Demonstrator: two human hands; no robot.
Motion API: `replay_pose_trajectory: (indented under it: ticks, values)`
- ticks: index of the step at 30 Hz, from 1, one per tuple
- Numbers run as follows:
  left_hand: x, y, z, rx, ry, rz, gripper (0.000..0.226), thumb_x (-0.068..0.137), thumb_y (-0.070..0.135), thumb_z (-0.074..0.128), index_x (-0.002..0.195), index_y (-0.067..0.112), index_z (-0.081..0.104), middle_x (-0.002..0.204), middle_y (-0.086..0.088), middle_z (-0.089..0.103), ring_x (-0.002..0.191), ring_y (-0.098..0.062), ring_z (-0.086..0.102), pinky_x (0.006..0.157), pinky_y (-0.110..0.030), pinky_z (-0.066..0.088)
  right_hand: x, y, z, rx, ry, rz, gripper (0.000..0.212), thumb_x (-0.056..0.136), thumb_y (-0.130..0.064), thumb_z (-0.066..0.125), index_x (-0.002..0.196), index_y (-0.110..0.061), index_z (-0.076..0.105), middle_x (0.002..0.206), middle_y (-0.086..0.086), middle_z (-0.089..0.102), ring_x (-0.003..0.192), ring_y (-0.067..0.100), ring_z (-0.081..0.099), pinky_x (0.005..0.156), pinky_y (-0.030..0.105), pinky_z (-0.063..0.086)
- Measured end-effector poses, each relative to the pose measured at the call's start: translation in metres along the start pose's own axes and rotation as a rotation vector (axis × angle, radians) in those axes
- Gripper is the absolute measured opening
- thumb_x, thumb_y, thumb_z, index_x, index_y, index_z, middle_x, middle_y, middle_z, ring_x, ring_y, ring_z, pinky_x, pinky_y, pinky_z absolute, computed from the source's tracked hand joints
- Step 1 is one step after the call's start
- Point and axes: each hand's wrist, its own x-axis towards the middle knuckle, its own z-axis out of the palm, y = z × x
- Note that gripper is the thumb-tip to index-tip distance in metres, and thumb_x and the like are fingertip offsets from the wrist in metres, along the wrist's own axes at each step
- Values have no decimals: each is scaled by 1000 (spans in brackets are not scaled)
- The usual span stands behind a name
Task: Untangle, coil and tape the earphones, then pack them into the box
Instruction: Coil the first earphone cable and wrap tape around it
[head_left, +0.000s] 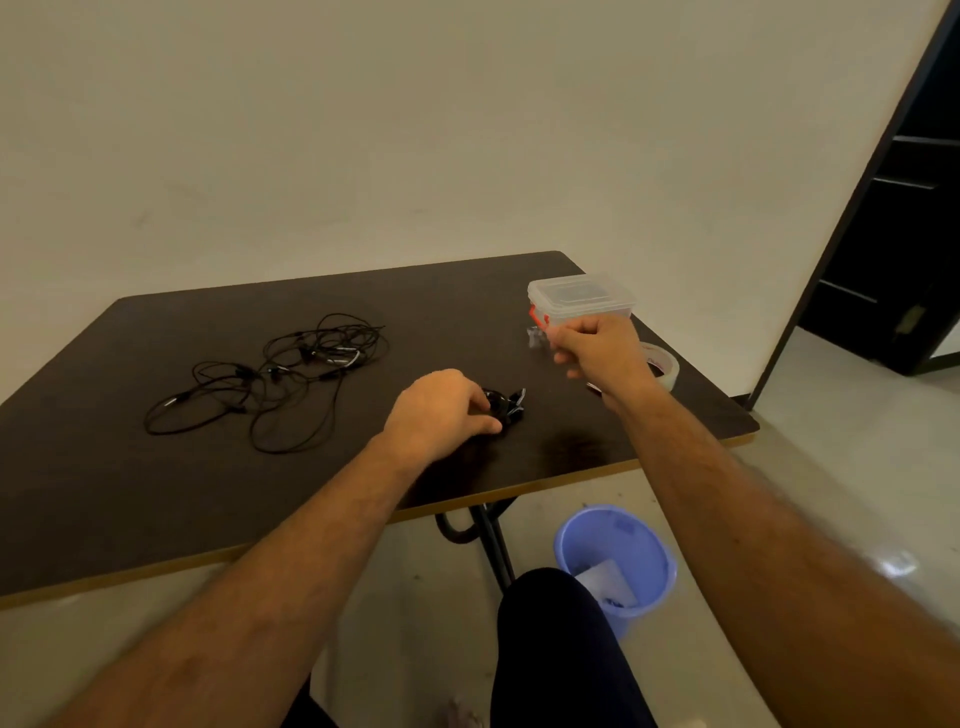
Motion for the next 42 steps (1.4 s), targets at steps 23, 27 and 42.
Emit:
replay_pose_trajectory:
  ticks: [23,27,42]
  values:
    - [-3,14,10,192,44,9,27,100,35,51,109,15,67,109,-6,62,101,-24,57,83,-39,51,-9,9,21,-175,-74,-146,13,96,-26,60,88,-19,68,80,-3,70,78,9,67,79,30,54]
    - [-7,14,6,233,67,63,29,103,34,44,109,15,64,106,-8,64,103,-24,53,83,-41,50,-14,3,38,-162,-99,-195,15,99,-27,54,96,-19,67,86,-8,71,85,9,67,81,27,53]
    - [-26,27,-28,-223,-54,71,30,106,29,38,99,15,63,95,-3,64,86,-16,60,78,-33,48,-32,-13,60,-182,-118,-236,21,104,-26,43,103,-16,61,79,-5,61,67,6,59,58,11,47]
